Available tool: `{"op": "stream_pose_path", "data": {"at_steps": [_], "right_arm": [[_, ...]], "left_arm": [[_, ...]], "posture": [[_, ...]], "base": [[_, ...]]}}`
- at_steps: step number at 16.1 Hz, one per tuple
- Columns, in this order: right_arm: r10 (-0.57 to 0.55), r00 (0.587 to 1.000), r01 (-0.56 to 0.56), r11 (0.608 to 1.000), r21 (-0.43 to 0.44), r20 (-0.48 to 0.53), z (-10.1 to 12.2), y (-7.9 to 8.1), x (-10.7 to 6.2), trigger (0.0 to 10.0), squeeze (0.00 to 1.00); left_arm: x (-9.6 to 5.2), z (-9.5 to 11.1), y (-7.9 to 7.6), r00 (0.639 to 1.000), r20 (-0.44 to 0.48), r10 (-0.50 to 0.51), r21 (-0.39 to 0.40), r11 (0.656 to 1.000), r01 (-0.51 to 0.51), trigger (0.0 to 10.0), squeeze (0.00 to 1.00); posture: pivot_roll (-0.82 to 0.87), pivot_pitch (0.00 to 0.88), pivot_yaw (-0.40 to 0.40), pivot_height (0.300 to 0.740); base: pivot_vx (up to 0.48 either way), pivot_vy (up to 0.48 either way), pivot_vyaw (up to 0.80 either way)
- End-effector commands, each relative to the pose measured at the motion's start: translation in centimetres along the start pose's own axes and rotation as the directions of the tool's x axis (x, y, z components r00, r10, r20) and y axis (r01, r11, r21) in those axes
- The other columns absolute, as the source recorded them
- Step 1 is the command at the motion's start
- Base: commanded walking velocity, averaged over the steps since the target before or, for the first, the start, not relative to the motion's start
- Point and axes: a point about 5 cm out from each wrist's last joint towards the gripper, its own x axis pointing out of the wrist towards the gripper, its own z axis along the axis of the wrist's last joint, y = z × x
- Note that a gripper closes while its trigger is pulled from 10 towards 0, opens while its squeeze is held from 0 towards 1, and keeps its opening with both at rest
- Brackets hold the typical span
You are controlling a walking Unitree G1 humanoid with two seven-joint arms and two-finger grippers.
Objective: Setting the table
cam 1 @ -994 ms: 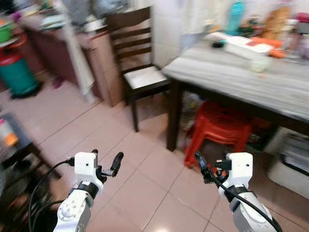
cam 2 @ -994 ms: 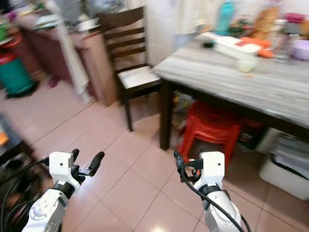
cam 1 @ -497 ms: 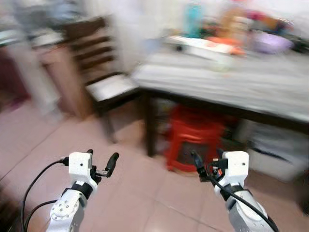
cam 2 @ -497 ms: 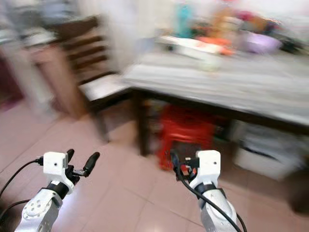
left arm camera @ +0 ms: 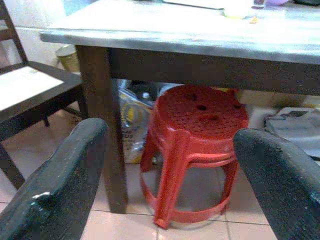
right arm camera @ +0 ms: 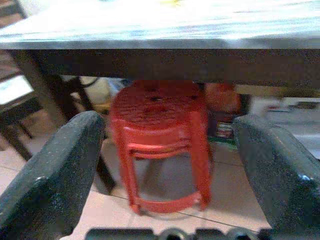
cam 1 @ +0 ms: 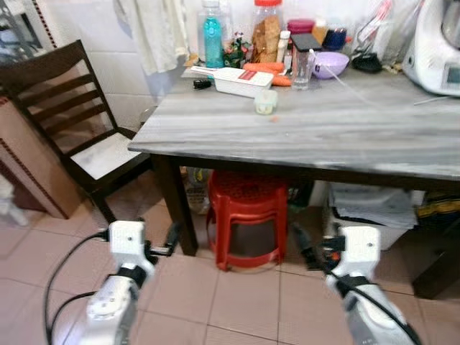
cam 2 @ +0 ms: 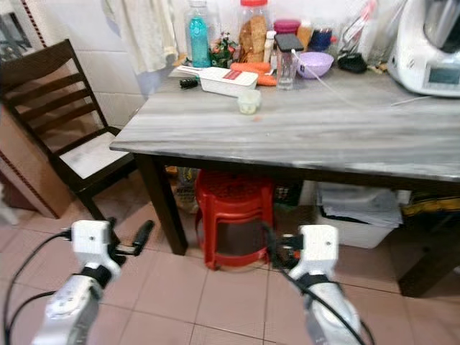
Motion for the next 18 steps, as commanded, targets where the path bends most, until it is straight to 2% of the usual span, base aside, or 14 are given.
{"op": "stream_pose_path", "data": {"at_steps": [1,5,7,18], "right_arm": [[-0.026,0.999,0.026,0.999,-0.028,0.019,0.25,-0.07,0.38,10.0,0.0],[0.0,0.999,0.001,1.0,-0.006,0.049,0.49,0.19,0.39,10.0,0.0],[-0.014,0.999,0.013,1.0,0.024,0.033,0.37,-0.05,0.49,10.0,0.0],[-0.026,0.999,0.025,0.999,0.044,0.034,0.36,-0.24,0.51,10.0,0.0]], "left_arm": [[-0.19,0.09,0.86,0.999,-0.008,0.038,0.026,0.999,-0.038,10.0,0.0],[-0.03,0.12,1.08,0.998,-0.012,0.061,0.036,0.998,-0.06,10.0,0.0],[0.01,0.11,1.07,0.998,-0.013,0.062,0.037,0.997,-0.061,10.0,0.0],[0.28,0.09,1.15,0.998,-0.021,0.058,0.045,0.997,-0.057,10.0,0.0]], "posture": [[-0.02,0.0,0.059,0.74],[-0.02,0.0,0.058,0.74],[-0.02,0.0,0.057,0.74],[-0.03,0.0,0.064,0.74]], "base": [[0.0,0.0,0.0],[0.0,0.0,0.0],[-0.246,0.0,0.0],[-0.289,0.0,0.0]]}}
